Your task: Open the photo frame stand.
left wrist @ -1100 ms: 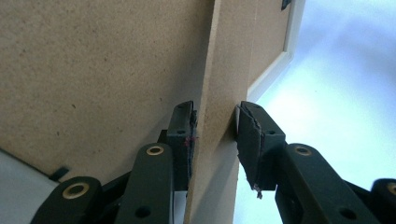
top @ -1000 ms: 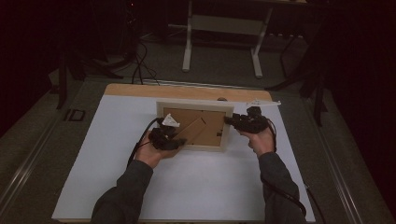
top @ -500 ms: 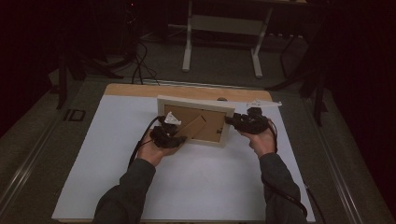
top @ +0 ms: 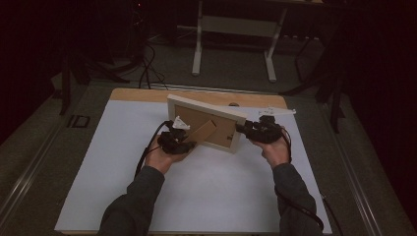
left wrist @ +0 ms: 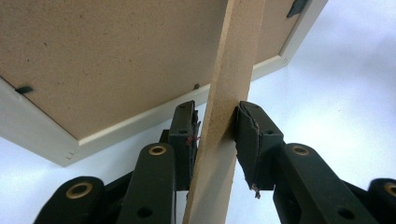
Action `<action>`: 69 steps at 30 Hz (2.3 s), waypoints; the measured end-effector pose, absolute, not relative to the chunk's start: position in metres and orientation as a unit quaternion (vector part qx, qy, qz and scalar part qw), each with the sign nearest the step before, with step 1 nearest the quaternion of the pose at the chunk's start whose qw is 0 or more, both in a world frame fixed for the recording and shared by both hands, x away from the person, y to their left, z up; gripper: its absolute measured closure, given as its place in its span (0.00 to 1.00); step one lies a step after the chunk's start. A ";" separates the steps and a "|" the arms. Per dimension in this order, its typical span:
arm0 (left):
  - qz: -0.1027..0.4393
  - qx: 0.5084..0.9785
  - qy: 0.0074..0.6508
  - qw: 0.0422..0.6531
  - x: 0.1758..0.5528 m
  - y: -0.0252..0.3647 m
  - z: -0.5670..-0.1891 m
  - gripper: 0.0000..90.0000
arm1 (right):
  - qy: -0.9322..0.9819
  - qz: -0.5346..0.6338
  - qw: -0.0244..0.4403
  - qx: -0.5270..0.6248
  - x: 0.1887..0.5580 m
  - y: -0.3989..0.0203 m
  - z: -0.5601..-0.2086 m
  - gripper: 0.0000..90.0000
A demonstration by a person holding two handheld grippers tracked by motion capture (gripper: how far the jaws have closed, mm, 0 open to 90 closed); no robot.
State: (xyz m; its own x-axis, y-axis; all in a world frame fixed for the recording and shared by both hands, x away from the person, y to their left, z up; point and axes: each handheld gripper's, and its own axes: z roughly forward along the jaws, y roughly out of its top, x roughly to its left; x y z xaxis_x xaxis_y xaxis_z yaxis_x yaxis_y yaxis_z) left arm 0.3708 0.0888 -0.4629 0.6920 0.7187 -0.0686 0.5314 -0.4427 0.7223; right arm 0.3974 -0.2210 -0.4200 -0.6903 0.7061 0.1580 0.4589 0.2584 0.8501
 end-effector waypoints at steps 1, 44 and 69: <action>0.126 0.840 0.373 0.374 0.371 0.089 -0.463 0.77 | 0.783 0.482 0.129 0.370 0.396 -0.220 -0.420 0.69; 0.143 0.837 0.388 0.357 0.376 0.099 -0.476 0.68 | 0.815 0.485 0.114 0.295 0.373 -0.200 -0.422 0.65; 0.125 0.837 0.384 0.370 0.368 0.105 -0.486 0.66 | 0.817 0.496 0.085 0.280 0.367 -0.203 -0.427 0.58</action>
